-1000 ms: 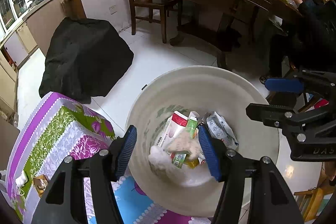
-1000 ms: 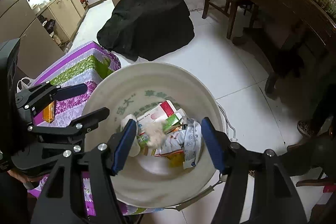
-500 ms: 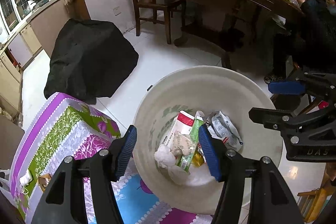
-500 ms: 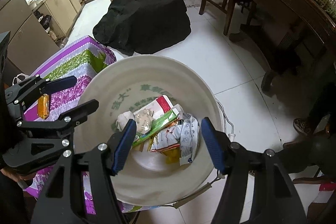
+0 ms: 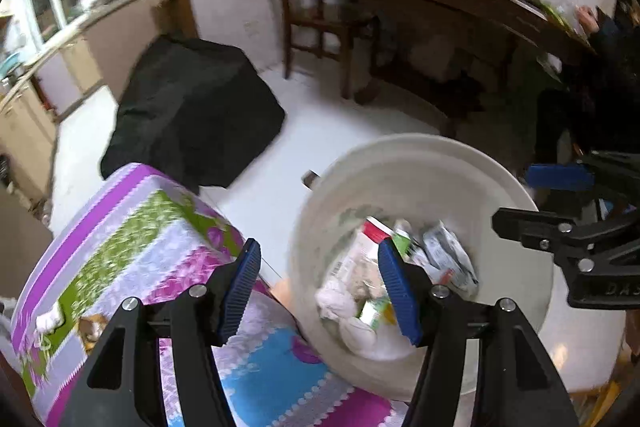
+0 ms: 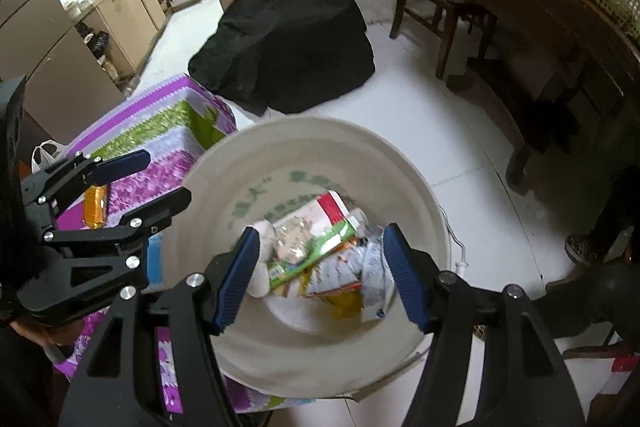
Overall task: Collect trash
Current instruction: 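Move both grippers back from the bucket to the table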
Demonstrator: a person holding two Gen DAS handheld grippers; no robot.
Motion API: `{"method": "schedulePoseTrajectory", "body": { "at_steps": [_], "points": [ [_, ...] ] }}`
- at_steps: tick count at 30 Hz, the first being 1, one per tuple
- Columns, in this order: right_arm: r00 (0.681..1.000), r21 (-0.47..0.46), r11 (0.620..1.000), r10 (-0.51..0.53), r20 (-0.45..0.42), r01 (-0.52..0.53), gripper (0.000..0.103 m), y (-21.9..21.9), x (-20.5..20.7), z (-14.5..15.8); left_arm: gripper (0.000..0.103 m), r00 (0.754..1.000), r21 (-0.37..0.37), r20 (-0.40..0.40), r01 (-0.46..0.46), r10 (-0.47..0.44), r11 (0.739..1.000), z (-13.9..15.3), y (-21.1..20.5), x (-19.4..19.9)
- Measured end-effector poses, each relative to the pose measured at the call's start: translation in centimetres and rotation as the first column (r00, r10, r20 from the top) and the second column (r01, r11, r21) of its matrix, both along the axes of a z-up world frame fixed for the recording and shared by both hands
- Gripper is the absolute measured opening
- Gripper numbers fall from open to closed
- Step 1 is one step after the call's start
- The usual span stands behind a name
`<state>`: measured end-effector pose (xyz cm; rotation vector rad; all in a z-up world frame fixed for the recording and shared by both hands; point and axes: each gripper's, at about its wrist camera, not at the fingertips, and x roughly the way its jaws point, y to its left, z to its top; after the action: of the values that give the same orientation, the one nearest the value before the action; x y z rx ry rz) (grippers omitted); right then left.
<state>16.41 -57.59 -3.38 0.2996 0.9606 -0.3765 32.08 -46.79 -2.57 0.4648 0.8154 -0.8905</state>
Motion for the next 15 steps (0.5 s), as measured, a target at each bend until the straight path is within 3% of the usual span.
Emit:
{"method": "schedulePoseTrajectory", "body": {
  "at_steps": [5, 9, 15],
  "points": [
    [0.988, -0.055, 0.998, 0.043, 0.15, -0.035, 0.061, 3.5, -0.1, 1.5, 0.062, 0.992, -0.072, 0.042, -0.115, 0.118, 0.991, 0.2, 4.6, 0.4],
    [0.969, -0.068, 0.993, 0.105, 0.223, -0.092, 0.061, 6.9, 0.7, 1.9, 0.062, 0.973, -0.089, 0.067, -0.214, 0.22, 0.973, -0.4, 9.1, 1.3],
    [0.945, -0.071, 0.977, 0.211, 0.252, -0.199, 0.061, 11.9, 3.1, 1.0, 0.062, 0.937, -0.115, 0.06, -0.336, 0.344, 0.935, -0.8, 17.8, 3.5]
  ]
}}
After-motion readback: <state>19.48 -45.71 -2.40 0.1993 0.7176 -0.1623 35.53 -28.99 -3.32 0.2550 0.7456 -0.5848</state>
